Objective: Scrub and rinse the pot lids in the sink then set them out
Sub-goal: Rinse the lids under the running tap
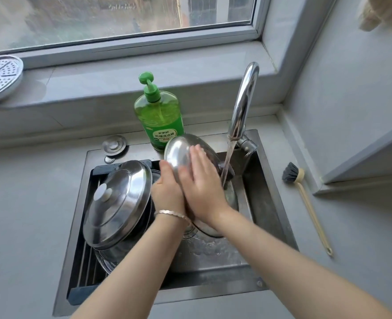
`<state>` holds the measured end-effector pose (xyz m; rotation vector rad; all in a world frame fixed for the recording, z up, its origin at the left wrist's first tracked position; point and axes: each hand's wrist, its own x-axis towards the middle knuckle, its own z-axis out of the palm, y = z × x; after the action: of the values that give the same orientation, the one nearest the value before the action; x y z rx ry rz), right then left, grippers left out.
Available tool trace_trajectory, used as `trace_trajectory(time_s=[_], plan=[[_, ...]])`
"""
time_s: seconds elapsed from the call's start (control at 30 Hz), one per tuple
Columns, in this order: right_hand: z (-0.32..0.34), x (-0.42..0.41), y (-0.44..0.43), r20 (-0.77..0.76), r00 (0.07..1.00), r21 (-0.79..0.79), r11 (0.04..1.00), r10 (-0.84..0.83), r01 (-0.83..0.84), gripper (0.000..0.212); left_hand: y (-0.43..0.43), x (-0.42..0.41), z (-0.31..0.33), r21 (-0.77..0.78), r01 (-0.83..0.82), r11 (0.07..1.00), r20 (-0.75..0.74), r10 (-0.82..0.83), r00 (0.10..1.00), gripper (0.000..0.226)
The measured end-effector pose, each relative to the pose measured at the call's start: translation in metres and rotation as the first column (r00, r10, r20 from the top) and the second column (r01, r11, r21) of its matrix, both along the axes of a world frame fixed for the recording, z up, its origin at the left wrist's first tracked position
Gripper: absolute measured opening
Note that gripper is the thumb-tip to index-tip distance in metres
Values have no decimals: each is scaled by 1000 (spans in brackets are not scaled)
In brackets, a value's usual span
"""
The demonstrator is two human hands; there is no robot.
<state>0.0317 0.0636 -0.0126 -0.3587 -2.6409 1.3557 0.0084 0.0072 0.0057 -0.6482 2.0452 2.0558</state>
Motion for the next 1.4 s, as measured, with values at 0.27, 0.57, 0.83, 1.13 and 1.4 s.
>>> trace_trajectory(time_s=[0.27, 0.57, 0.83, 1.13, 1.4], plan=[[-53, 39, 30, 117, 992, -230, 971, -36, 63, 55, -28, -25, -21, 45, -285, 958, 176, 273, 946, 44], [-37, 39, 17, 238, 971, -58, 998, -6, 20, 71, -22, -16, -7, 7, -304, 953, 120, 301, 946, 43], [-55, 1, 89, 457, 857, -566, 666, -237, 486, 34, -45, -11, -7, 317, -17, 948, 184, -44, 982, 64], [-8, -18, 85, 267, 964, -405, 908, 9, 104, 33, -39, -9, 4, 26, 90, 996, 97, -93, 991, 57], [5, 7, 50, 357, 919, 123, 984, -167, 131, 35, -41, -3, -3, 13, 2, 1000, 132, -4, 991, 55]])
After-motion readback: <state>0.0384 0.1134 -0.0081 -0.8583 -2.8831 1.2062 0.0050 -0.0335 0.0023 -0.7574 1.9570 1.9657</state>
